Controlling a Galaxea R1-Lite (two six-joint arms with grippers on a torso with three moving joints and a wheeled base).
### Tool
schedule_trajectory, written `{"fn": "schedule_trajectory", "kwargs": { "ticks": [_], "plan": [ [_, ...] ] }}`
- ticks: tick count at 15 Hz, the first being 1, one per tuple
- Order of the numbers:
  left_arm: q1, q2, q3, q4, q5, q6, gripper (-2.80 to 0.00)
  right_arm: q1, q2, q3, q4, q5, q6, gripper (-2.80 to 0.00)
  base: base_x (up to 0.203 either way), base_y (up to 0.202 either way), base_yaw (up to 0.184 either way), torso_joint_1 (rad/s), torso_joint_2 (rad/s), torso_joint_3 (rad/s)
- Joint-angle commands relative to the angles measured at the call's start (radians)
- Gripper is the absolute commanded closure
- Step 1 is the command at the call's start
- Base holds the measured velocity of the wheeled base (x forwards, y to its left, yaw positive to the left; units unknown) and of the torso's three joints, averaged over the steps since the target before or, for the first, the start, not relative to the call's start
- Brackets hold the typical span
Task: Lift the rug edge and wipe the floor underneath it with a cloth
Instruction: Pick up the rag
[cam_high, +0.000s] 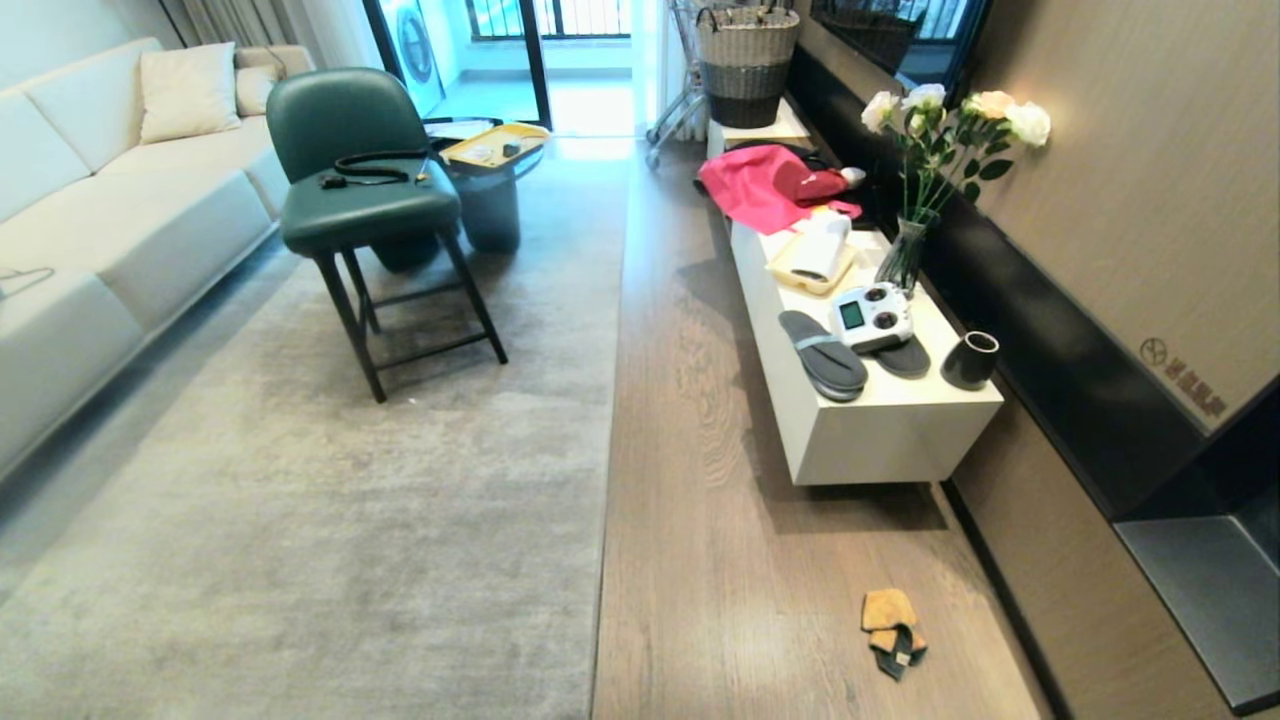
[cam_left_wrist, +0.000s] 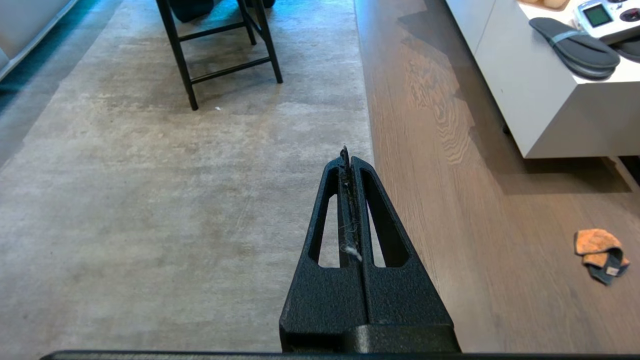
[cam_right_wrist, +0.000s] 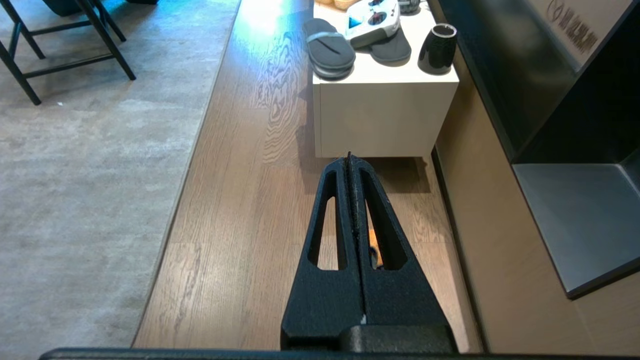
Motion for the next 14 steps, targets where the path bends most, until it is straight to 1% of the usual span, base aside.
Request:
{"fn": "schedule_trajectory", "kwargs": {
  "ticks": [1, 8, 14],
  "plan": [
    [0.0, 0.0, -0.001, 0.0, 0.001, 0.0, 0.0, 0.0, 0.001, 0.0, 0.001, 0.001, -0.001, 0.0, 0.0, 0.0, 0.0, -0.149, 0.49, 0.357],
    [0.0, 0.0, -0.001, 0.0, 0.001, 0.0, 0.0, 0.0, 0.001, 0.0, 0.001, 0.001, -0.001, 0.0, 0.0, 0.0, 0.0, -0.11, 0.48, 0.374],
    [0.0, 0.0, 0.0, 0.0, 0.001, -0.001, 0.0, 0.0, 0.001, 0.0, 0.001, 0.001, -0.001, 0.0, 0.0, 0.0, 0.0, -0.039, 0.45, 0.408]
  ]
}}
